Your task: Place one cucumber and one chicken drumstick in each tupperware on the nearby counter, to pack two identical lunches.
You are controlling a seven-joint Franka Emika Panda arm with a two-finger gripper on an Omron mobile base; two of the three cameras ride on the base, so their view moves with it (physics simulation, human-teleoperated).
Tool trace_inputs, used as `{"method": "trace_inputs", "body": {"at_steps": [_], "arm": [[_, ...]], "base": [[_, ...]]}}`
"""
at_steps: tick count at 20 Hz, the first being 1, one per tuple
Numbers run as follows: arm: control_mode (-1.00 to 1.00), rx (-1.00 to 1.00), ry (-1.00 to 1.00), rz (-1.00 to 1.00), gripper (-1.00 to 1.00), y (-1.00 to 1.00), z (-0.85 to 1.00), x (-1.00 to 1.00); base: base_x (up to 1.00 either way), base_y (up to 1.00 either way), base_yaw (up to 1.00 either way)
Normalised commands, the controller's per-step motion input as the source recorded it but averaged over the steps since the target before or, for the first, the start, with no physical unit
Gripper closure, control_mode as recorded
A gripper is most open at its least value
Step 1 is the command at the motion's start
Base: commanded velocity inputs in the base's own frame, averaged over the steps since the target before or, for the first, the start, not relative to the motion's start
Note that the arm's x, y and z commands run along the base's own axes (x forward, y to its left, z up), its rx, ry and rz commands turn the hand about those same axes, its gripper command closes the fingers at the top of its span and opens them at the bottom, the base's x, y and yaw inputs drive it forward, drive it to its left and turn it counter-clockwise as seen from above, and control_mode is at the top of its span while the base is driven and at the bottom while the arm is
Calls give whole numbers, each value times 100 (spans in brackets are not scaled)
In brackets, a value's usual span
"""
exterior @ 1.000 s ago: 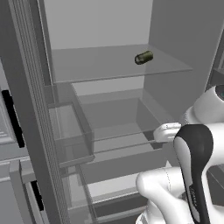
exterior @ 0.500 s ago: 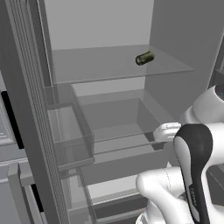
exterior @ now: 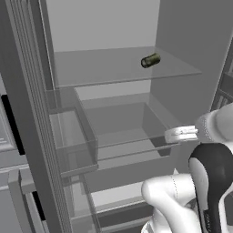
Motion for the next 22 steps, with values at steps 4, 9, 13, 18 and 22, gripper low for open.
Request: {"method": "trace_inputs", "body": {"at_steps": [4, 9, 13, 18, 22], "arm": [[-100, 4, -30, -2, -100, 0, 91, 46], [-100, 11, -8, -8, -100, 0, 100, 89], [-100, 5, 13, -9, -100, 0, 90, 100], [-100, 2, 24, -13, -100, -4, 31, 100], [-100, 0, 46, -18, -100, -9, -24, 100]], "base": [[0, 0, 0], [0, 0, 0], [0, 0, 0], [0, 0, 0], [0, 0, 0]]}}
